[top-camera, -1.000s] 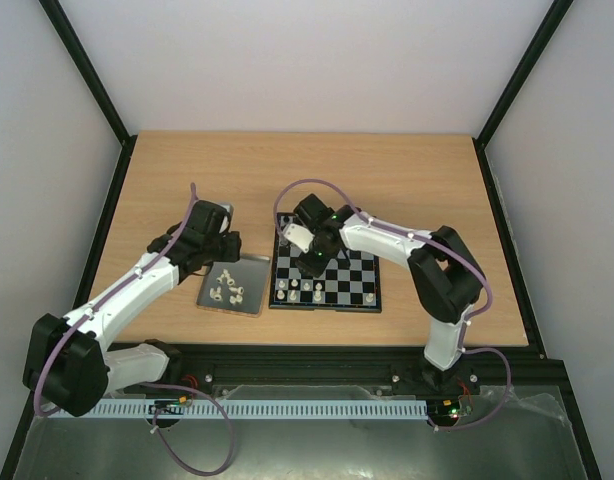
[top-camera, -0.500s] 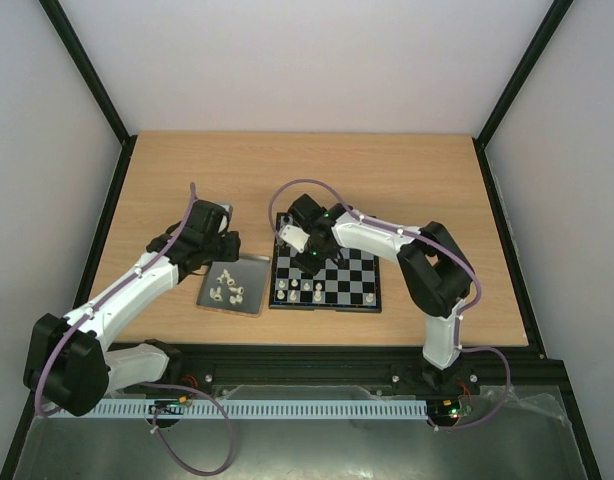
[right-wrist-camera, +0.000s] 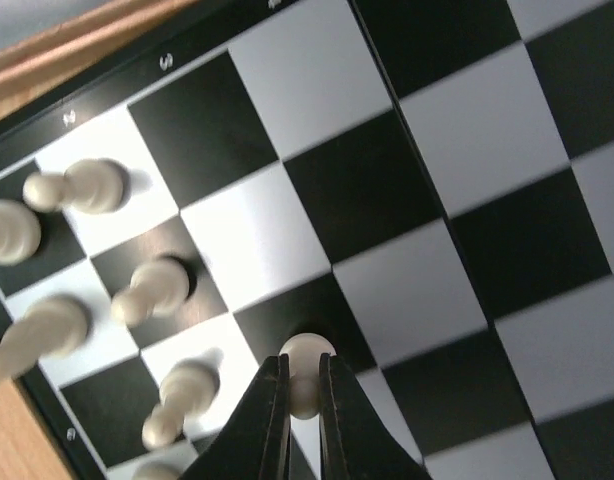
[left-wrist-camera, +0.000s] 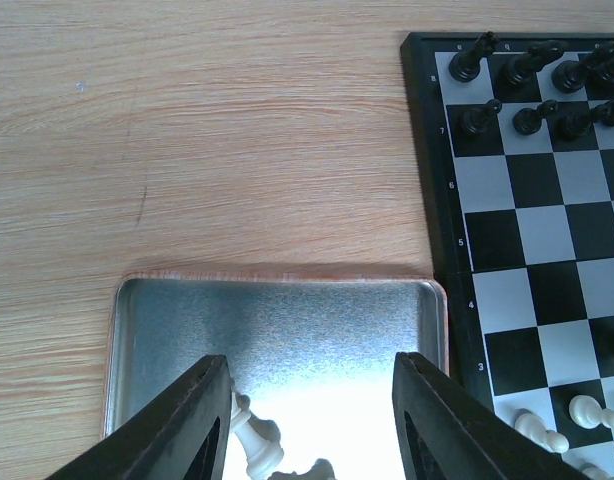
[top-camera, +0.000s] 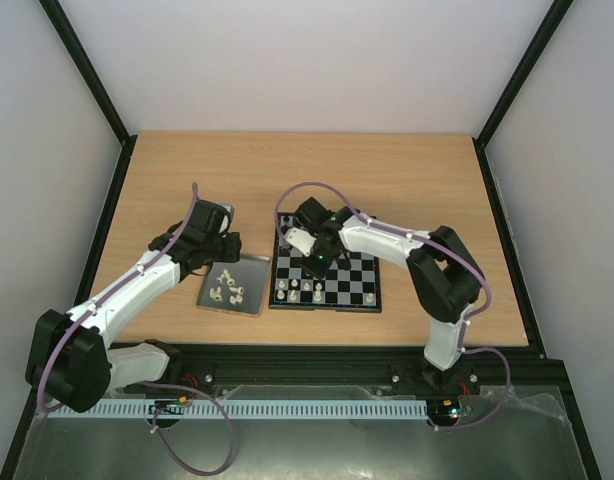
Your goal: Set up the chess pieces on the board
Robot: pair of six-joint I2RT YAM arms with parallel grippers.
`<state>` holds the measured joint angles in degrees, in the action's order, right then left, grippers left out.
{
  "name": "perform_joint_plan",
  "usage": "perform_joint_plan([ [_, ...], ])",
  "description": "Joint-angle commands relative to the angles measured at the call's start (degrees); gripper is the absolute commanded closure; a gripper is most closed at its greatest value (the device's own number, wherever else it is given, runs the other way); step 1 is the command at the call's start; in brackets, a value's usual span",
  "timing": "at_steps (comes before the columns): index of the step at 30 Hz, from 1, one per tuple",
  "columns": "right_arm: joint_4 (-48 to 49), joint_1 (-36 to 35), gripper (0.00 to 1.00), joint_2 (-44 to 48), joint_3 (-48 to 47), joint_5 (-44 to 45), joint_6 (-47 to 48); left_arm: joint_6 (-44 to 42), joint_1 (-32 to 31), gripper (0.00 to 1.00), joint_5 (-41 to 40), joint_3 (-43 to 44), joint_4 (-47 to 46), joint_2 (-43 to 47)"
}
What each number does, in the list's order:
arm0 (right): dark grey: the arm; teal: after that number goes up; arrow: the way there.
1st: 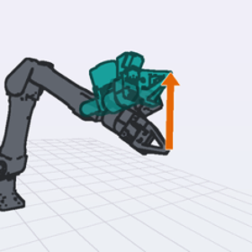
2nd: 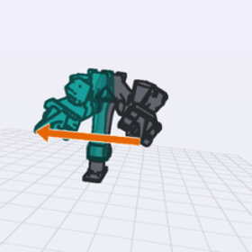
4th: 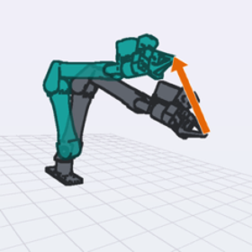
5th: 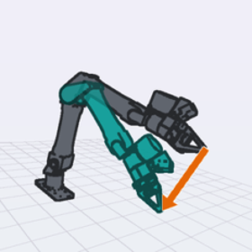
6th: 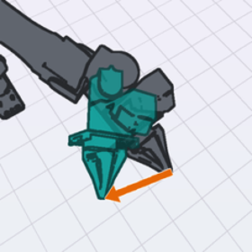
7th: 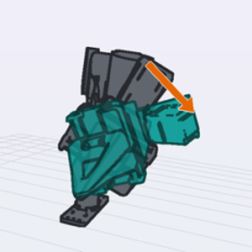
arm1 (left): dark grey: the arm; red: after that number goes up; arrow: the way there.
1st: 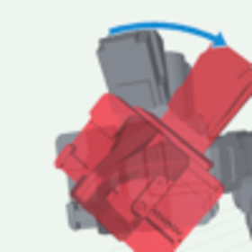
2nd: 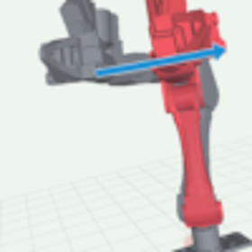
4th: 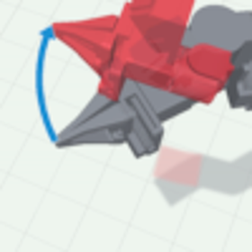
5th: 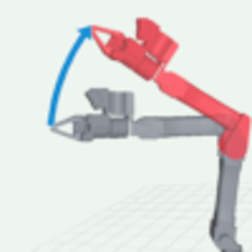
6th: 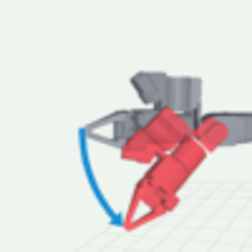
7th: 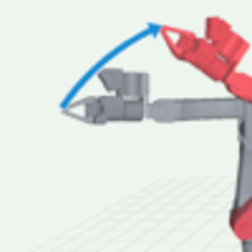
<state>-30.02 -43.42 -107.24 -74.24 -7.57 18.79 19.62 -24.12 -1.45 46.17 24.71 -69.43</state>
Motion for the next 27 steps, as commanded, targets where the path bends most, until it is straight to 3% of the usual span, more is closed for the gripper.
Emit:
perform_joint_plan([
  [1, -3.4, 1.8, 0.98, 7.4, 4.6, 0.7, -1.1, -0.7, 0.3, 0.54, 0.7, -0.1, -0.4, -0.4],
  [13, -1.3, 4.3, 0.97, 18.6, 18.7, -1.0, 2.2, -0.9, 0.3, 0.55, 0.7, 0.0, -0.2, -1.3],
  [27, 1.6, 3.4, 0.96, 15.2, 17.9, -2.7, 1.8, -1.3, 0.3, 0.55, 0.9, 0.2, 0.0, -2.7],
])
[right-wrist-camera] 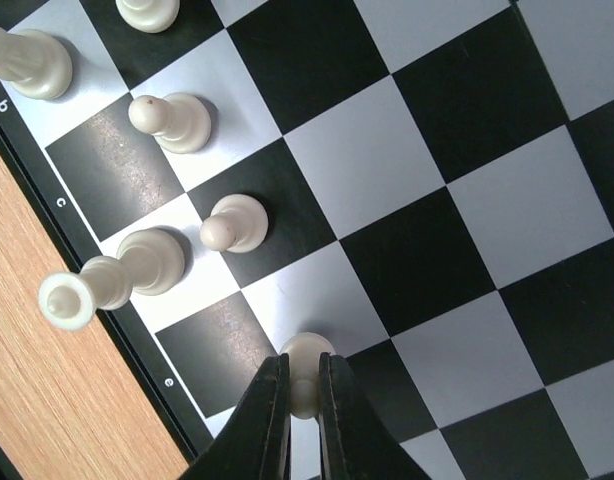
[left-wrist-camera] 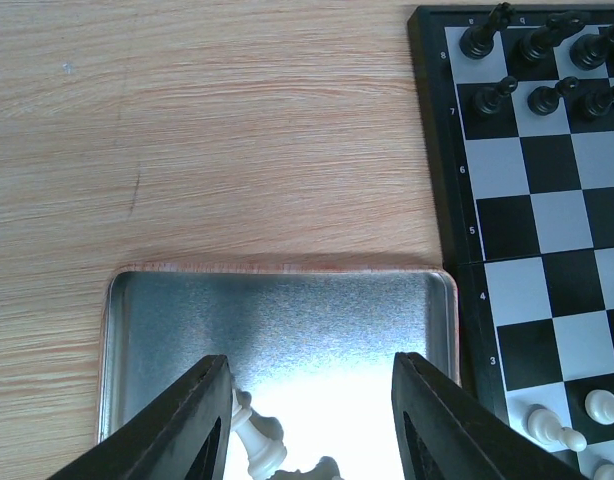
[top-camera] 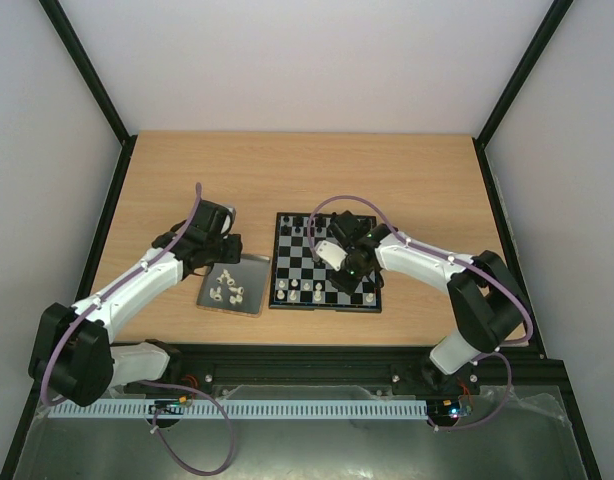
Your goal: Set up the chess pieces on the board
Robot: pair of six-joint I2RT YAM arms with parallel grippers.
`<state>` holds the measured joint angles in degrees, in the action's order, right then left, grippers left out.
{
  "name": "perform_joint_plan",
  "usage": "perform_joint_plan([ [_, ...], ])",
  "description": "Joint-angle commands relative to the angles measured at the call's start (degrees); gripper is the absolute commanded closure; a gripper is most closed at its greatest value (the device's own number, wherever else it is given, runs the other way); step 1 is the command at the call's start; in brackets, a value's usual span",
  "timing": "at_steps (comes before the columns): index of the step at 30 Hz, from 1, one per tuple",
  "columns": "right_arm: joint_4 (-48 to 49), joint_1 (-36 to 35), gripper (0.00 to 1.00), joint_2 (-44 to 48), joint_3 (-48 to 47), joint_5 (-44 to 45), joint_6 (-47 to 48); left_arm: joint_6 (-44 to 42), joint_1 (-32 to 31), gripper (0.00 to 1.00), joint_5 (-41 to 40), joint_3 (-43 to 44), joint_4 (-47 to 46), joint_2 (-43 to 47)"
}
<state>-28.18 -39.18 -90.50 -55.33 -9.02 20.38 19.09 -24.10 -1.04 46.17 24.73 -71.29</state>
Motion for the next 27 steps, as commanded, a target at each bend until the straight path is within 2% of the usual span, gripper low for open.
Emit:
perform_joint_plan([
  [1, -0.3, -1.0, 0.96, -1.9, -1.3, -1.1, 0.2, -0.7, 0.3, 0.55, 0.5, 0.2, 0.1, -0.9],
  [13, 1.1, -1.7, 0.94, -3.1, -0.8, 0.7, -0.8, -0.9, 0.4, 0.55, 0.9, 0.3, 0.2, -1.6],
  [17, 1.2, -1.8, 0.91, -3.4, -1.1, 1.0, -1.0, -0.9, 0.4, 0.55, 1.0, 0.3, 0.3, -1.9],
  [22, -0.1, -1.8, 0.78, -1.9, -2.1, -0.1, -1.0, -0.5, 0.4, 0.55, 1.0, 0.2, 0.3, -1.8],
  [27, -0.3, -0.5, 0.64, 5.6, -2.9, -3.0, -1.4, 0.9, 0.3, 0.55, 0.0, 0.3, 0.7, -2.6],
])
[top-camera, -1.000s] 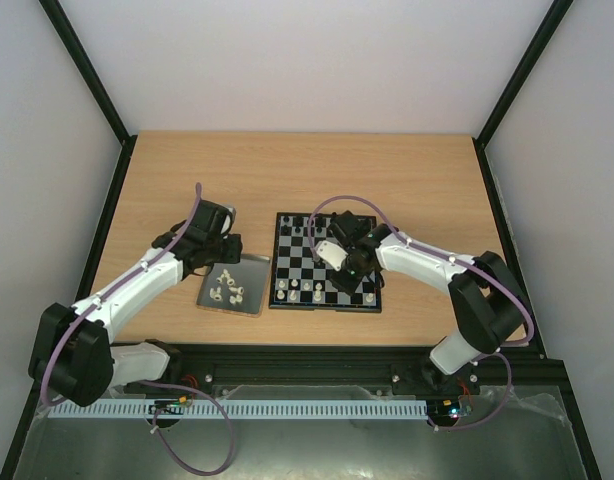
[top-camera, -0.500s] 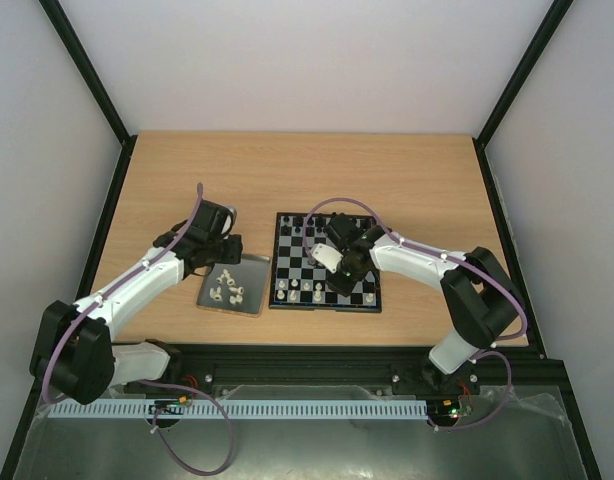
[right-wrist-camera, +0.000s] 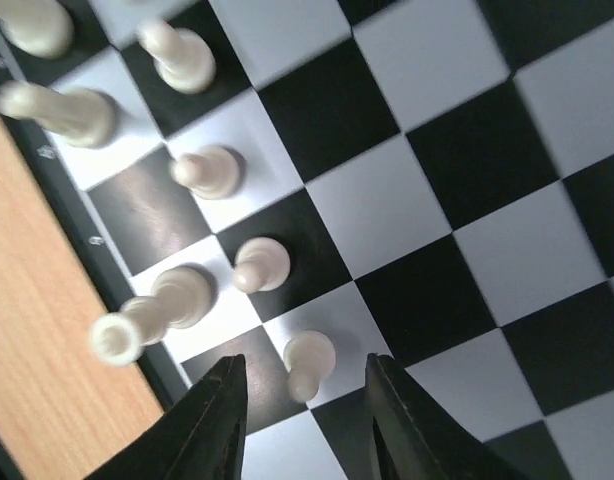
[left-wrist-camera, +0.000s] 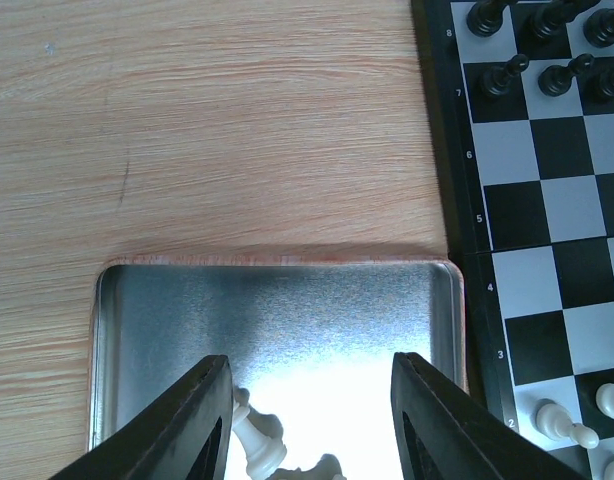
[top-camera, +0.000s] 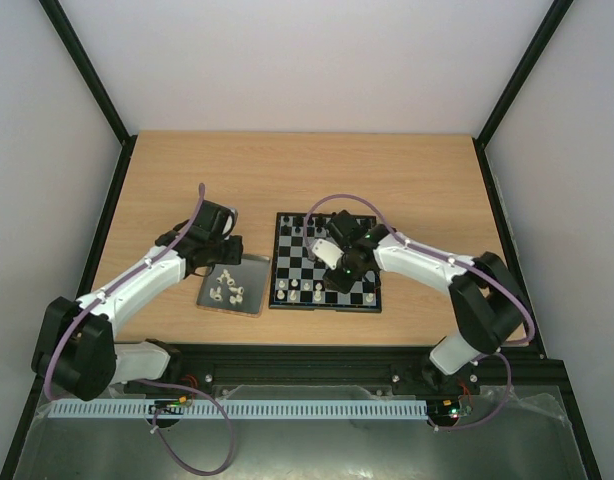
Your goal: Set up the chess pieces on the board
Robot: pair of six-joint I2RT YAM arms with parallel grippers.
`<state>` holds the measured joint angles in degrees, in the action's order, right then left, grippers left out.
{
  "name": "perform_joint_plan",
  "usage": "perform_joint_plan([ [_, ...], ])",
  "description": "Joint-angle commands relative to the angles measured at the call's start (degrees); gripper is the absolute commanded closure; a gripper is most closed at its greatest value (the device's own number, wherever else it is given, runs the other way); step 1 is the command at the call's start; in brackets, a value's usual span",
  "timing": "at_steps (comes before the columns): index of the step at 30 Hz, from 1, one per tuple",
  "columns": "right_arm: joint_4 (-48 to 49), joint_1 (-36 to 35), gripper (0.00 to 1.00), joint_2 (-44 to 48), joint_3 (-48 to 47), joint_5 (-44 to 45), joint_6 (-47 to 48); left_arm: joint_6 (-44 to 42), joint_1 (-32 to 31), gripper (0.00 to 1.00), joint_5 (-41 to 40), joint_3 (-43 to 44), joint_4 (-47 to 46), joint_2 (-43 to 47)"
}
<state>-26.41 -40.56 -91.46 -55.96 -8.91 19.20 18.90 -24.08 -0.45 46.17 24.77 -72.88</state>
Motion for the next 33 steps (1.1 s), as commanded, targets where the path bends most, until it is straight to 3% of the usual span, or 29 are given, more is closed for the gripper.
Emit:
perform_joint_plan([
  [1, -2.7, 1.4, 0.62, 7.8, -2.7, -4.4, -0.2, 1.3, 0.3, 0.55, -0.8, 0.4, 0.9, -1.2],
  [5, -3.5, 4.7, 0.60, 12.7, -1.7, -8.5, -1.1, 4.0, 0.3, 0.58, -3.9, 2.1, 4.3, -2.7],
  [9, -0.4, 9.0, 0.59, 17.8, 4.0, -14.1, -4.4, 6.7, 0.3, 0.68, -4.4, 3.3, 8.3, -3.1],
  [16, 5.2, 13.4, 0.56, 24.8, 11.0, -13.6, -5.7, 9.8, 0.3, 0.79, -0.1, 3.5, 12.5, -5.0],
  [23, 5.0, 13.6, 0.55, 24.6, 11.2, -14.9, -4.8, 12.9, -1.2, 0.72, 0.8, 0.3, 10.6, -7.1],
  [33, 4.1, 13.6, 0.54, 24.8, 11.2, -15.6, -3.9, 15.2, -3.8, 0.72, -2.9, 0.9, 12.6, -11.5],
])
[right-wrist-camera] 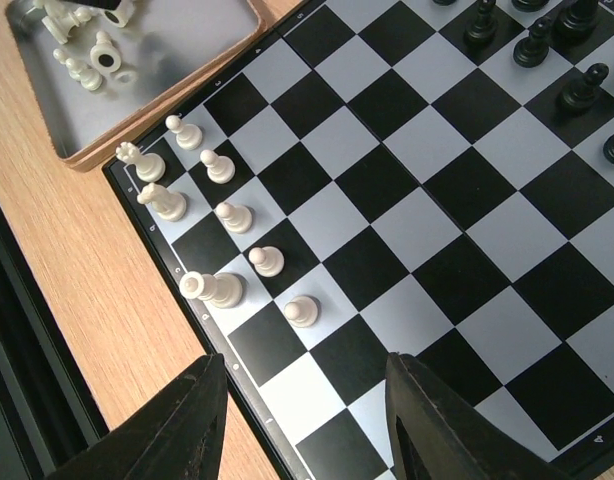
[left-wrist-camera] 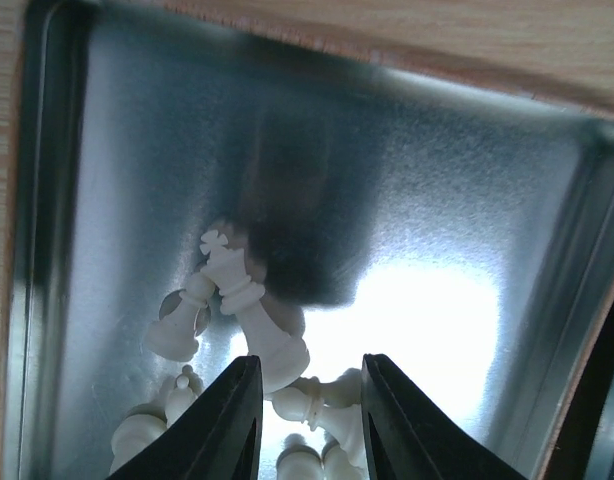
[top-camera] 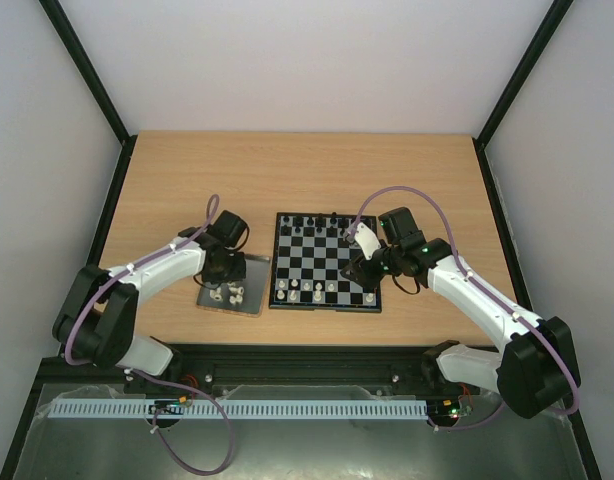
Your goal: Set up the chess pieces on the board
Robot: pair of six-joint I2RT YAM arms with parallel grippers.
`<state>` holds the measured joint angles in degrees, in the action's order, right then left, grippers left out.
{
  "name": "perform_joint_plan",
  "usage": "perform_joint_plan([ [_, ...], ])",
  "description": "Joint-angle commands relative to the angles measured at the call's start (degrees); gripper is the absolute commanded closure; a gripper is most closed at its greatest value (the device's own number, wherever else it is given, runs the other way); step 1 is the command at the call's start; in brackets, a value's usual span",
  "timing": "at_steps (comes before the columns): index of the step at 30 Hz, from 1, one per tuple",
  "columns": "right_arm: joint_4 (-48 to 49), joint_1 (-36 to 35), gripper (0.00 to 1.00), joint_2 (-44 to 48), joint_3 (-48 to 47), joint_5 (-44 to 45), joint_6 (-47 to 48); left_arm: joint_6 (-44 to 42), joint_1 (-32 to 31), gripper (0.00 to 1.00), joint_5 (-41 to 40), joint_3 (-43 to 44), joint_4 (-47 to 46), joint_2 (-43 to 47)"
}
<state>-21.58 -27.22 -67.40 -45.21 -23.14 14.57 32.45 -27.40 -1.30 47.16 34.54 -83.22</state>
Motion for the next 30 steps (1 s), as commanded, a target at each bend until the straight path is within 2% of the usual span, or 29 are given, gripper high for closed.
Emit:
perform_joint_plan([
  [1, -0.7, 0.2, 0.54, 0.6, 0.5, -1.4, 0.8, 1.8, -0.6, 0.72, -2.5, -0.1, 3.1, -1.4],
  [19, -0.8, 0.2, 0.53, 0.2, 0.8, -1.0, 1.2, 0.2, -0.9, 0.70, -3.4, 0.2, 0.7, -6.0],
  [30, -1.0, 0.2, 0.53, -0.2, 0.9, -0.8, 1.6, -3.5, -5.5, 0.70, -4.9, 4.8, -1.2, -11.5],
])
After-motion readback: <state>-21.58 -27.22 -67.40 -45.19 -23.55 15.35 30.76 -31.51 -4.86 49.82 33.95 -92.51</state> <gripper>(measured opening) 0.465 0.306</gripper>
